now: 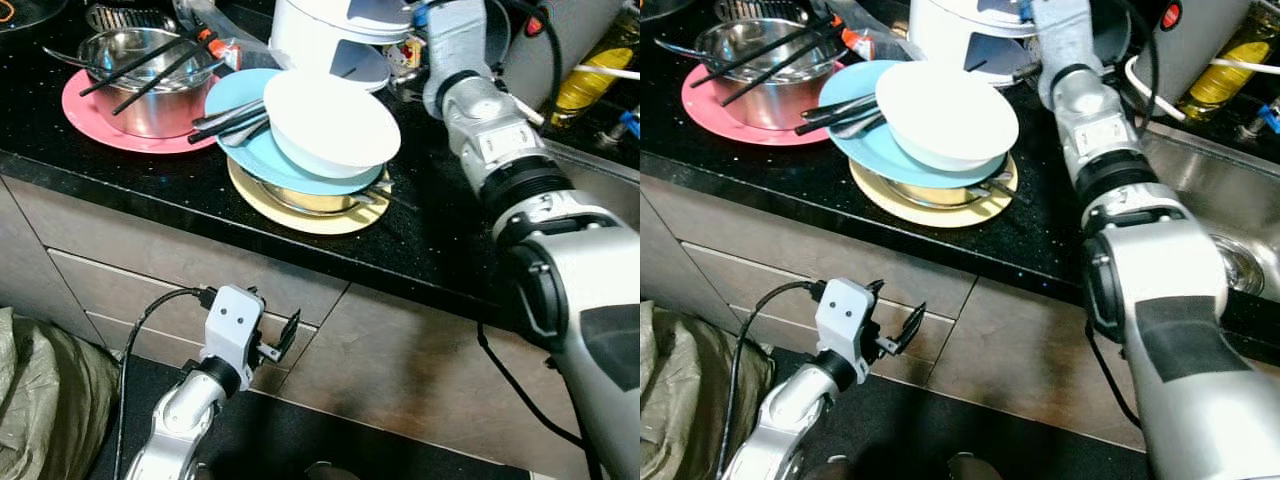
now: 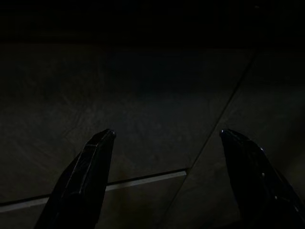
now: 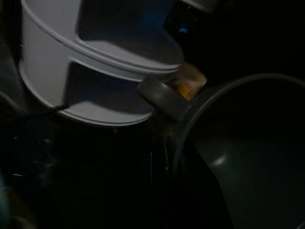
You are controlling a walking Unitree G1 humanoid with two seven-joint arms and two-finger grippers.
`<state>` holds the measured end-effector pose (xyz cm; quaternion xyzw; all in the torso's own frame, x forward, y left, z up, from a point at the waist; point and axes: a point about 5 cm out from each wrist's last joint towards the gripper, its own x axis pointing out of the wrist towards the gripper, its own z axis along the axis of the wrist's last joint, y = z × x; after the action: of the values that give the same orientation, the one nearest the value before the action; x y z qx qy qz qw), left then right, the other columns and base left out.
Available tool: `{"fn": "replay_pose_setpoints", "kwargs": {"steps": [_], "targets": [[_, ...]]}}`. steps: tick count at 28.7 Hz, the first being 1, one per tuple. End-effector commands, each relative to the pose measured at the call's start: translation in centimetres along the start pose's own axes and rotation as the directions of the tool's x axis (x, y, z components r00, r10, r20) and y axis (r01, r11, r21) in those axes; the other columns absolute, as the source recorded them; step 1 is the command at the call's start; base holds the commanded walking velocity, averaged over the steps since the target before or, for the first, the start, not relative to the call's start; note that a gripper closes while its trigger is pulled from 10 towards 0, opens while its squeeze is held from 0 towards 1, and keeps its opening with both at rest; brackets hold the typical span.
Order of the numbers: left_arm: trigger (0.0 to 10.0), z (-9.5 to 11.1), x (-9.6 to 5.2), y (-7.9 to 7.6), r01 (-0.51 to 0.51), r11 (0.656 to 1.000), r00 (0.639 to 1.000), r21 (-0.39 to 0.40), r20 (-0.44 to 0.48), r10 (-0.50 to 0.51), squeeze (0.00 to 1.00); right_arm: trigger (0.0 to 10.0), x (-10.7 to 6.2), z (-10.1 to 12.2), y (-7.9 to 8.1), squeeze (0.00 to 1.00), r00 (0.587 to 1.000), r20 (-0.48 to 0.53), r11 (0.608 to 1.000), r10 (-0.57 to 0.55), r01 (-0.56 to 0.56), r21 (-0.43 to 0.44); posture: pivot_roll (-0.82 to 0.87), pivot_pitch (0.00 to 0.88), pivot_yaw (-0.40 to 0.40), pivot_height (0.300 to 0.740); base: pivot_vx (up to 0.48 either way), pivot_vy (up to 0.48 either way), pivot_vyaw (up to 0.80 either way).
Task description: Kitchen organization
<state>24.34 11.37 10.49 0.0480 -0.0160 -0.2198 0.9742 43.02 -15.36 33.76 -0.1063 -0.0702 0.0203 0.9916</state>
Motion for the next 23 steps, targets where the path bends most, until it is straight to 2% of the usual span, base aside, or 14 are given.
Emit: {"fn": "replay_pose_setpoints", "kwargs": {"steps": [1, 2, 3, 7, 8, 9, 10, 11, 14, 18, 19, 21, 22, 23], "targets": [[10.0, -0.2, -0.3, -0.6, 0.027, 1.0, 0.999, 0.002, -0.019, -0.027, 0.0, 10.0, 0.0, -0.3, -0.1, 0.86, 1.0, -0.003, 0.995, 0.006, -0.006, 0.099, 0.16, 0.167, -0.234, 0.74, 0.0, 0.0, 0.0], [10.0, -0.2, -0.3, -0.6, 0.027, 1.0, 0.999, 0.002, -0.019, -0.027, 0.0, 10.0, 0.0, -0.3, -0.1, 0.86, 1.0, -0.003, 0.995, 0.006, -0.006, 0.099, 0.16, 0.167, -0.234, 0.74, 0.0, 0.0, 0.0], [10.0, -0.1, -0.5, -0.4, 0.026, 1.0, 0.999, 0.006, -0.022, -0.026, 0.0, 10.0, 0.0, 0.4, 0.8, 1.0, 0.997, 0.048, 0.979, 0.055, -0.063, 0.196, 0.16, 0.17, -0.226, 0.74, 0.0, 0.0, 0.0], [10.0, -0.1, -0.6, -0.3, 0.03, 0.999, 0.999, 0.011, -0.028, -0.03, 0.0, 10.0, 0.1, 1.5, 1.7, 1.0, 0.986, 0.127, 0.941, 0.111, -0.145, 0.306, 0.17, 0.17, -0.219, 0.74, 0.0, 0.0, 0.0], [10.0, -0.1, -0.6, -0.3, 0.03, 0.999, 0.999, 0.011, -0.028, -0.03, 0.0, 10.0, 0.1, 1.5, 1.7, 1.0, 0.986, 0.127, 0.941, 0.111, -0.145, 0.306, 0.17, 0.17, -0.219, 0.74, 0.0, 0.0, 0.0], [10.0, -0.2, -0.6, -0.2, 0.033, 0.999, 0.999, 0.014, -0.032, -0.033, 0.0, 10.0, 0.0, 2.1, 2.0, 0.87, 0.975, 0.174, 0.917, 0.137, -0.191, 0.35, 0.17, 0.169, -0.213, 0.74, 0.0, 0.0, 0.0], [10.0, -0.2, -0.6, -0.2, 0.033, 0.999, 0.999, 0.014, -0.032, -0.033, 0.0, 10.0, 0.0, 2.1, 2.0, 0.87, 0.975, 0.174, 0.917, 0.137, -0.191, 0.35, 0.17, 0.169, -0.213, 0.74, 0.0, 0.0, 0.0], [10.0, -0.2, -0.6, -0.1, 0.035, 0.999, 0.999, 0.017, -0.034, -0.034, 0.0, 10.0, 0.0, 2.4, 1.7, 0.0, 0.968, 0.205, 0.906, 0.142, -0.21, 0.368, 0.17, 0.163, -0.204, 0.74, 0.0, 0.0, 0.0], [10.0, -0.2, -0.5, 0.1, 0.038, 0.999, 0.999, 0.021, -0.037, -0.037, 0.0, 10.0, -0.1, 2.7, 0.9, 0.0, 0.962, 0.237, 0.897, 0.133, -0.219, 0.385, 0.17, 0.159, -0.199, 0.74, 0.0, 0.0, 0.0], [10.0, -0.3, -0.3, 0.2, 0.042, 0.999, 0.998, 0.024, -0.041, -0.041, 0.0, 10.0, -0.4, 3.2, -0.4, 0.0, 0.944, 0.304, 0.861, 0.128, -0.258, 0.439, 0.16, 0.145, -0.182, 0.74, 0.0, 0.0, 0.0], [10.0, -0.3, -0.1, 0.3, 0.047, 0.999, 0.998, 0.028, -0.042, -0.045, 0.0, 10.0, -0.8, 4.0, -1.6, 0.0, 0.907, 0.395, 0.818, 0.149, -0.337, 0.466, 0.16, 0.14, -0.173, 0.74, 0.0, 0.0, 0.0], [10.0, -0.4, 0.0, 0.4, 0.052, 0.998, 0.998, 0.032, -0.043, -0.051, 0.0, 10.0, -1.2, 4.7, -2.2, 0.0, 0.856, 0.481, 0.778, 0.187, -0.428, 0.46, 0.16, 0.132, -0.166, 0.74, 0.0, 0.0, 0.0], [10.0, -0.4, 0.1, 0.5, 0.055, 0.998, 0.998, 0.033, -0.044, -0.053, 0.0, 10.0, -1.8, 5.4, -2.8, 0.0, 0.78, 0.577, 0.721, 0.243, -0.543, 0.431, 0.16, 0.126, -0.16, 0.74, 0.0, 0.0, 0.0], [10.0, -0.4, 0.2, 0.6, 0.055, 0.998, 0.998, 0.033, -0.045, -0.053, 0.0, 10.0, -2.0, 5.6, -3.0, 0.0, 0.76, 0.599, 0.706, 0.255, -0.569, 0.421, 0.16, 0.126, -0.16, 0.74, 0.0, 0.0, 0.0]]}}
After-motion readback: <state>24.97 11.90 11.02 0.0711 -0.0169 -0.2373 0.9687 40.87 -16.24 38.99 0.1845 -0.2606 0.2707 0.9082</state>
